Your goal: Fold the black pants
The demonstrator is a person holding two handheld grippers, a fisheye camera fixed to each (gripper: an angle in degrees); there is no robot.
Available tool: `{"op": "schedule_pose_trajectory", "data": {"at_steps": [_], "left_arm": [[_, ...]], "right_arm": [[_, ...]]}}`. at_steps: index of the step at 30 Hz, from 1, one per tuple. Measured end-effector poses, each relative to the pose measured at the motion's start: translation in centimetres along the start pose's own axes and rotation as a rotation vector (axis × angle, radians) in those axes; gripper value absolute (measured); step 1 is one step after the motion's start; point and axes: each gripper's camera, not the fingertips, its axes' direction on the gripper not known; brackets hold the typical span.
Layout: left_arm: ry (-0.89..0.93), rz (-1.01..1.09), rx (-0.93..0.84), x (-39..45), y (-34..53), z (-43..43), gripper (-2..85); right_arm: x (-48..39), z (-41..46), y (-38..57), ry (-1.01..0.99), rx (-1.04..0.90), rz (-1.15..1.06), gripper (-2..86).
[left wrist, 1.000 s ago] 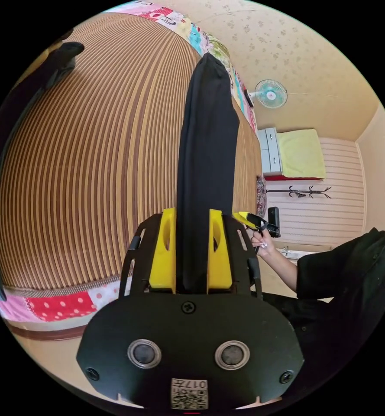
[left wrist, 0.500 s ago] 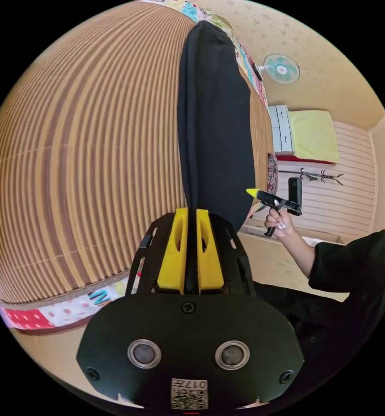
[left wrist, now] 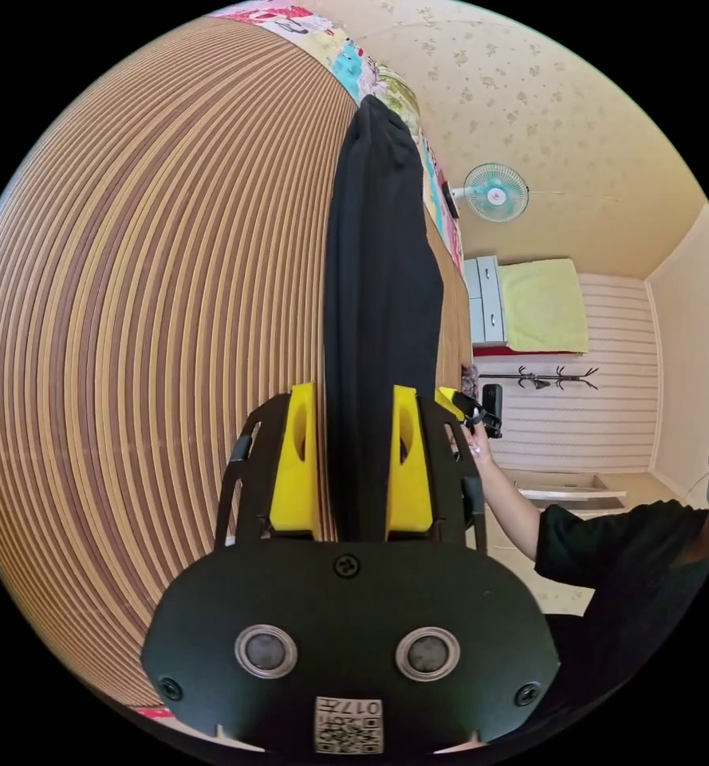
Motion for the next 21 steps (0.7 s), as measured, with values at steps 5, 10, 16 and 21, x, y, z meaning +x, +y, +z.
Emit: {"op": "schedule_pose_trajectory", "data": {"at_steps": [5,10,16,21], "left_arm": [[-0.053,0.029,-0.045,1.6,0.3,1.6,13.3],[0.018,-0.014,-0.085,0.8,7.6,2.2,10.6],[0.174,-0.099,-0.1,-1.9,10.0,2.7,6.7],[0.231,-0.05,-0.164,-2.6,7.7,3.4,4.5]], "right_arm": [[-0.7,1.0,-0.9,0.043,0.003,-0.027,11.2],[0.3,0.7,5.4,-0.015,-0.058,0.025,10.3],[1.8,0.8,10.4,-0.076,-0.097,0.061,7.9],[5.0,1.5,7.4,-0.268,-0.121,0.11,4.8]]}}
